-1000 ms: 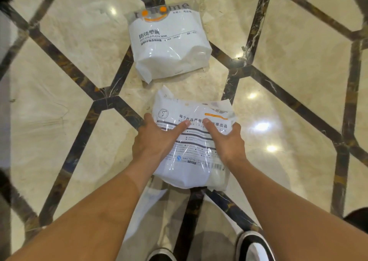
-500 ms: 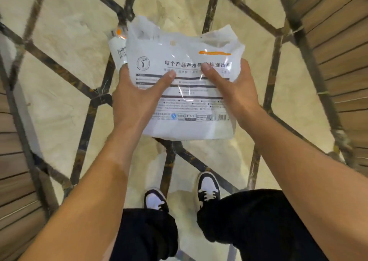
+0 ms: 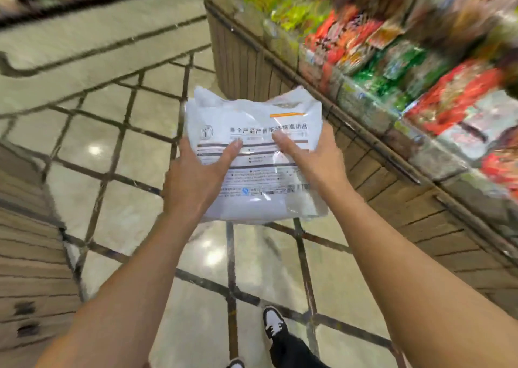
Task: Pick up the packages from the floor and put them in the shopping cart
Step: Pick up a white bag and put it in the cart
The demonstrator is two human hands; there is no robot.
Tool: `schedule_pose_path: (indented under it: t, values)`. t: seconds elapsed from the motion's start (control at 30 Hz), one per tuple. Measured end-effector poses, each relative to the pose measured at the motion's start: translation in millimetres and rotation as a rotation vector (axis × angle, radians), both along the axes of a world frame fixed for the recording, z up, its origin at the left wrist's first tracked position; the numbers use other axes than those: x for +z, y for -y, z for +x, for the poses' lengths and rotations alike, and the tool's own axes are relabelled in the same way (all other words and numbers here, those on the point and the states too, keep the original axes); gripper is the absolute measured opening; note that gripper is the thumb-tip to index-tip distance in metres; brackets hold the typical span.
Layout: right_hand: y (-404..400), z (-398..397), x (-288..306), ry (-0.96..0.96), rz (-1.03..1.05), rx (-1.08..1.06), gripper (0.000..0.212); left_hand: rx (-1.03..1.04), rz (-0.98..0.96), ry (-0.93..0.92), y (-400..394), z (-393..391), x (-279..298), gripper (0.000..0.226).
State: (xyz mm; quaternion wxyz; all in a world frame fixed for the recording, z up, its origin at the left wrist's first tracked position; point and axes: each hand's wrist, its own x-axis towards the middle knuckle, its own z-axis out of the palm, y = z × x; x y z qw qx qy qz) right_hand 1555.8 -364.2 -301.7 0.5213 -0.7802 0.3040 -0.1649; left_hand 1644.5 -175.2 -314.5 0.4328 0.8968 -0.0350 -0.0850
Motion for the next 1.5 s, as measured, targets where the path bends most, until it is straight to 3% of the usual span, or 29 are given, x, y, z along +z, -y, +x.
schedule_pose_path:
  t: [0.17, 0.27, 0.33, 0.47, 0.6, 0.73, 0.83, 0.9, 1.2, 1.3, 1.5]
  values:
    - [13.0, -69.8, 129.0, 0.127, -0.106, -0.243, 0.071, -0.274, -0.071, 0.125, 41.0, -21.6, 128.2, 0.095]
    - [17.5, -127.8, 189.2, 0.17, -0.155, -0.374, 0.067, -0.428, -0.135, 0.191, 69.3, -51.3, 184.3, 0.099]
    - [17.4, -173.4, 217.2, 0.174, -0.187, -0.455, 0.054, -0.531, -0.156, 0.215, 91.7, -78.4, 209.4, 0.094]
    - [15.5, -283.6, 243.0, 0.202, -0.244, -0.704, 0.07, -0.814, -0.2, 0.248, 136.0, -161.0, 241.9, 0.102]
    - [4.9, -394.0, 243.5, 0.204, -0.281, -0.894, 0.063, -1.047, -0.196, 0.265, 163.7, -264.9, 251.1, 0.101]
    - [-11.1, -527.9, 227.7, 0.161, -0.267, -1.159, 0.097, -1.291, -0.236, 0.253, 189.1, -397.8, 252.9, 0.095]
    - [-35.0, -623.3, 226.6, 0.171, -0.263, -1.303, 0.078, -1.422, -0.25, 0.249, 201.8, -502.4, 249.8, 0.082]
    - [-48.1, -687.8, 223.5, 0.168, -0.248, -1.401, 0.077, -1.503, -0.284, 0.253, 206.9, -573.9, 246.3, 0.078]
    - [-98.6, -959.1, 218.9, 0.061, -0.299, -1.655, 0.055, -1.733, -0.295, 0.109, 211.6, -869.0, 221.4, 0.09]
    - [-107.5, -1032.2, 216.7, 0.027, -0.271, -1.742, 0.066, -1.805, -0.302, 0.114, 211.4, -952.2, 221.8, 0.078]
    - [-112.0, -1162.1, 206.8, -0.005, -0.28, -1.864, 0.052, -1.948, -0.278, 0.066, 235.4, -1102.0, 209.0, 0.095]
